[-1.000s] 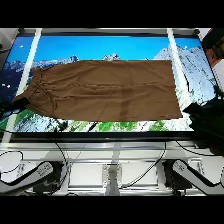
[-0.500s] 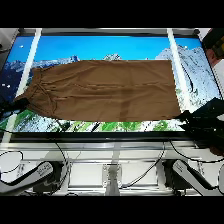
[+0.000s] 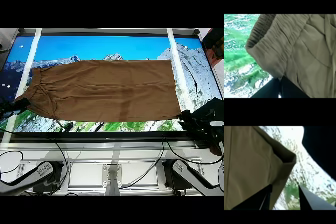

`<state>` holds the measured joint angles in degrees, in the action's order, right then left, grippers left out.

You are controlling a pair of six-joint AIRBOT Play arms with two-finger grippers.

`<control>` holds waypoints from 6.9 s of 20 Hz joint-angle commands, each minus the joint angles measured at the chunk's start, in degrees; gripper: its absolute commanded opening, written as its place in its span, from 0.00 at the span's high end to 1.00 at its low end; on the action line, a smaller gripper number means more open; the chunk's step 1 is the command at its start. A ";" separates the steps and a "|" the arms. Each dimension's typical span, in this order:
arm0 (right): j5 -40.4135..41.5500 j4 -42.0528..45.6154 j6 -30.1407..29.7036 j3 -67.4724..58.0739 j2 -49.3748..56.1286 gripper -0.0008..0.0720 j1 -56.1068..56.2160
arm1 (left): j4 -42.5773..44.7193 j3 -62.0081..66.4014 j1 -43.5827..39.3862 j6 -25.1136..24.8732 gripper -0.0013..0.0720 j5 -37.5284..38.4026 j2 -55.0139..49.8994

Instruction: Fold the clothes and pants, and hang the long-sleeved shirts on hangers.

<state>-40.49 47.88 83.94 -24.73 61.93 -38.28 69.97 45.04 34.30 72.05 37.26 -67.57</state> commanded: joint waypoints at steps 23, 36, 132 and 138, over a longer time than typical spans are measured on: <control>0.76 0.90 -0.24 -17.33 -13.35 0.98 13.92 | -0.90 5.66 4.92 4.83 0.94 8.50 16.87; 21.20 3.67 16.15 -55.30 29.35 0.98 29.00 | -4.07 16.33 -2.49 21.20 0.94 -8.07 -4.79; 7.13 12.79 15.63 -93.46 61.22 0.98 68.87 | -38.82 22.91 -37.31 -4.17 0.94 -9.01 -6.21; 7.76 13.27 15.37 -93.46 55.32 0.98 63.41 | -38.77 22.91 -43.87 -3.80 0.94 -12.81 -6.25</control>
<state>-32.23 59.83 99.63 -118.19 119.83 27.29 31.16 67.96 -7.07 67.44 26.35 -73.47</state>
